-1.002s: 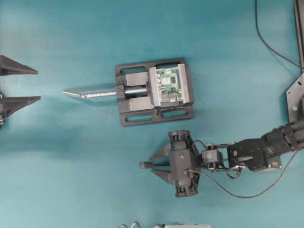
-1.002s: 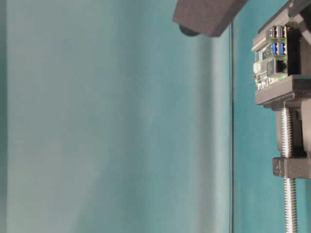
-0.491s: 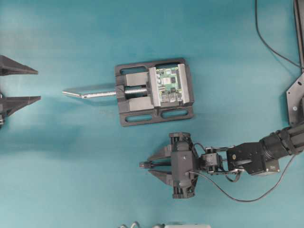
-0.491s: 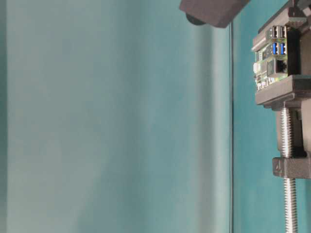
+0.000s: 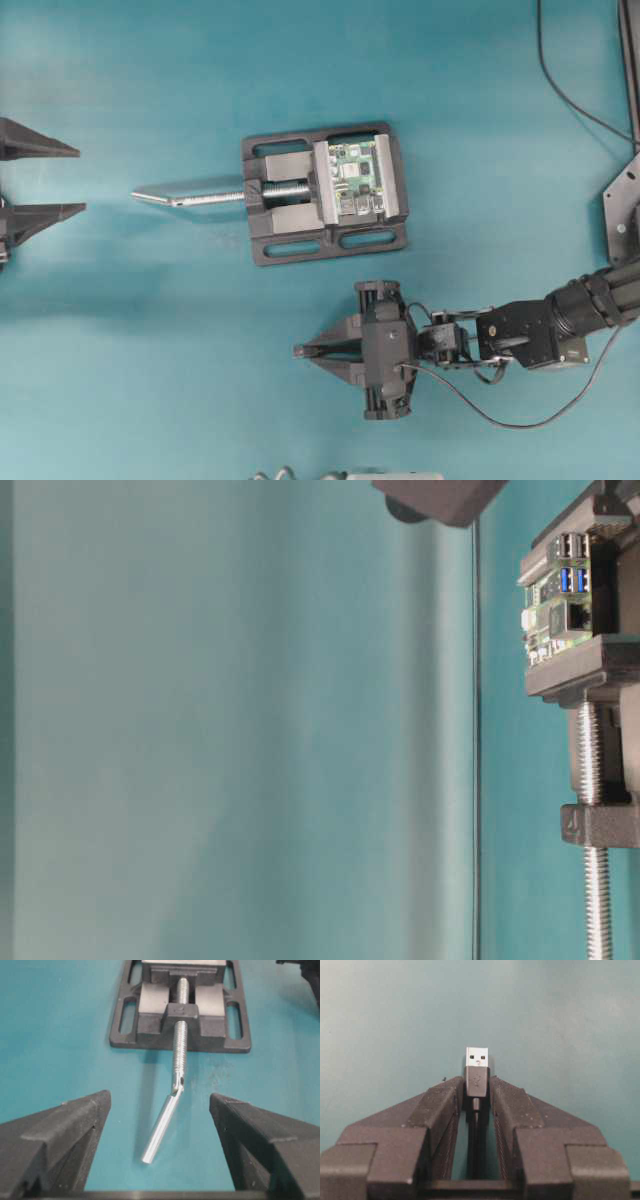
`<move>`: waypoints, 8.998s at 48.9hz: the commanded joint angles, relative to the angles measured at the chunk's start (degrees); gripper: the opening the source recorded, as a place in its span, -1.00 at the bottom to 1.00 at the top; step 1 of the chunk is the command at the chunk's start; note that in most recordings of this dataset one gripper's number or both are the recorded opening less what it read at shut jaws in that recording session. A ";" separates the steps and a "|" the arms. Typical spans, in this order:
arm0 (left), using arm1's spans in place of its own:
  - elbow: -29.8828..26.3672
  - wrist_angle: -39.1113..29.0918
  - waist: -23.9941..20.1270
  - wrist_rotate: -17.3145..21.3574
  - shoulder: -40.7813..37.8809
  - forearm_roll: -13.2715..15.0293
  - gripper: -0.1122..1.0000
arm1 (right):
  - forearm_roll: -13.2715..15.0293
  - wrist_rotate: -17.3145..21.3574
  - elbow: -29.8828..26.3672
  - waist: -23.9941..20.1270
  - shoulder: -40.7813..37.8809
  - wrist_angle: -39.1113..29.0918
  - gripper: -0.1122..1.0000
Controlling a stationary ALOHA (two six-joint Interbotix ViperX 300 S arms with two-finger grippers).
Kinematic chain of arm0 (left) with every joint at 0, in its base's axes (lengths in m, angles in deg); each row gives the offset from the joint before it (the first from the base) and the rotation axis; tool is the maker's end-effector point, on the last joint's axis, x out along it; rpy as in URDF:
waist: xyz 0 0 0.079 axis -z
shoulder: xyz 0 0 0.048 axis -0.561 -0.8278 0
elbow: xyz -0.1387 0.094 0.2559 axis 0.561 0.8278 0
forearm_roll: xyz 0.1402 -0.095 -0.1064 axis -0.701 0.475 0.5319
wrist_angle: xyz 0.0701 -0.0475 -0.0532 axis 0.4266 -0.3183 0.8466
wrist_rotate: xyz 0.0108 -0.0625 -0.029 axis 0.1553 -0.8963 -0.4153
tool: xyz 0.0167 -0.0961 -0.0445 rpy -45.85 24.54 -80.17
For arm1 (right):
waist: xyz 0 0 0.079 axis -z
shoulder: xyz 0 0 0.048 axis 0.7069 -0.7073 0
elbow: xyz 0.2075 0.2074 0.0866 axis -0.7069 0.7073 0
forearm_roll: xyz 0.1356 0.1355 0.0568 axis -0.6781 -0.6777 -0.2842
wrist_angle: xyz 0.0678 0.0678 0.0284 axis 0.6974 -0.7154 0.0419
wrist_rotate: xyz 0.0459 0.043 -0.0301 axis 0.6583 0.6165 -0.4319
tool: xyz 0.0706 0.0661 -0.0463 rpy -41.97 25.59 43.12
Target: Insert the USB into the fixed PCB.
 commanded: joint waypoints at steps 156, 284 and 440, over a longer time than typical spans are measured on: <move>4.13 9.14 -0.18 0.09 -0.70 -0.09 0.93 | -86.13 -28.56 -22.15 -11.78 -9.49 57.39 -0.41; 4.13 9.05 -0.18 0.09 -0.70 0.00 0.93 | -85.34 -26.98 -24.70 -5.89 -7.29 60.73 -0.41; 4.13 9.14 -0.18 0.09 -0.70 -0.09 0.93 | -84.46 -31.20 -26.54 0.18 -7.65 60.38 -0.41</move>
